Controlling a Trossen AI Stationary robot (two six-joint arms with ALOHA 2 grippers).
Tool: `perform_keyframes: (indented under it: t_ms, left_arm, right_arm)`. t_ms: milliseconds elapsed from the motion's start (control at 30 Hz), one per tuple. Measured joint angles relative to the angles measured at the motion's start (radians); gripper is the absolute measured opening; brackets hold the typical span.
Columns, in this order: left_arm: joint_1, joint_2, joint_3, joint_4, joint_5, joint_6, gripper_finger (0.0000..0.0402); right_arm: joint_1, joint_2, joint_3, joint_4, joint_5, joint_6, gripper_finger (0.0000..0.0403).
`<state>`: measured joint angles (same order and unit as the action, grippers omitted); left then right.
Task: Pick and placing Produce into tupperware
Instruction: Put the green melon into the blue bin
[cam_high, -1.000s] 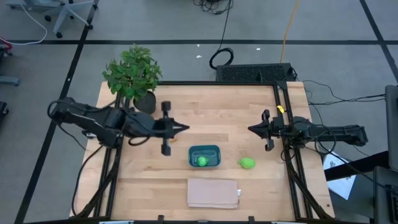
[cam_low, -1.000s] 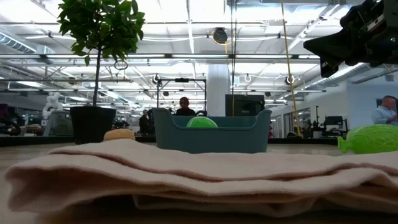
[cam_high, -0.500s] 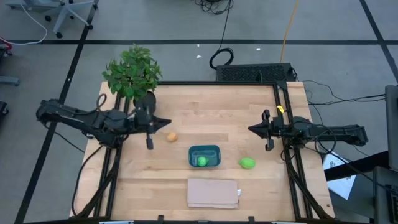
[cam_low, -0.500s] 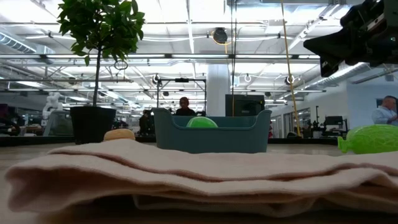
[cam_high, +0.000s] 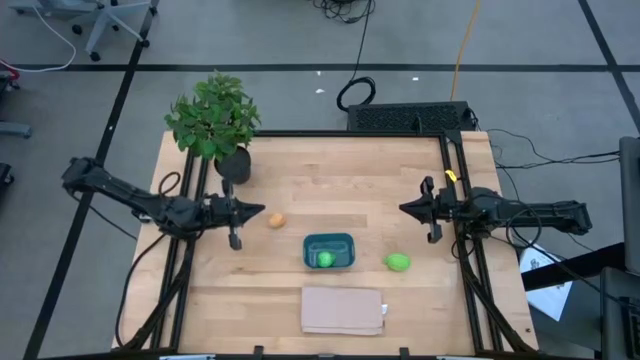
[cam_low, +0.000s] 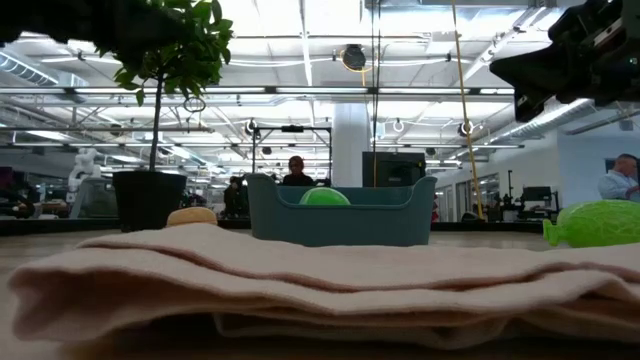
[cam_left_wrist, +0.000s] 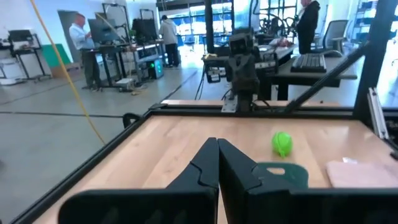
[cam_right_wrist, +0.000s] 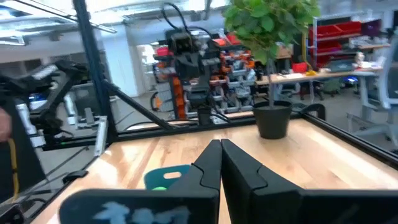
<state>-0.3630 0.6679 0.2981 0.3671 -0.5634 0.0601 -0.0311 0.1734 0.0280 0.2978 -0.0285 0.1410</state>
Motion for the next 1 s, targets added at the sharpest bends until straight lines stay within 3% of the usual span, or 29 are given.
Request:
perform_keyframes:
  t_ms: [433, 1000]
  left_arm:
    - [-0.020, -0.037, -0.151, 0.039, -0.086, -0.001, 0.0000]
    - [-0.020, -0.036, -0.158, 0.042, -0.047, 0.066, 0.0000]
  right_arm:
    - [0.000, 0.000, 0.000, 0.027, -0.003, -0.017, 0.0000]
    - [0.000, 0.000, 0.000, 0.019, -0.003, -0.028, 0.0000]
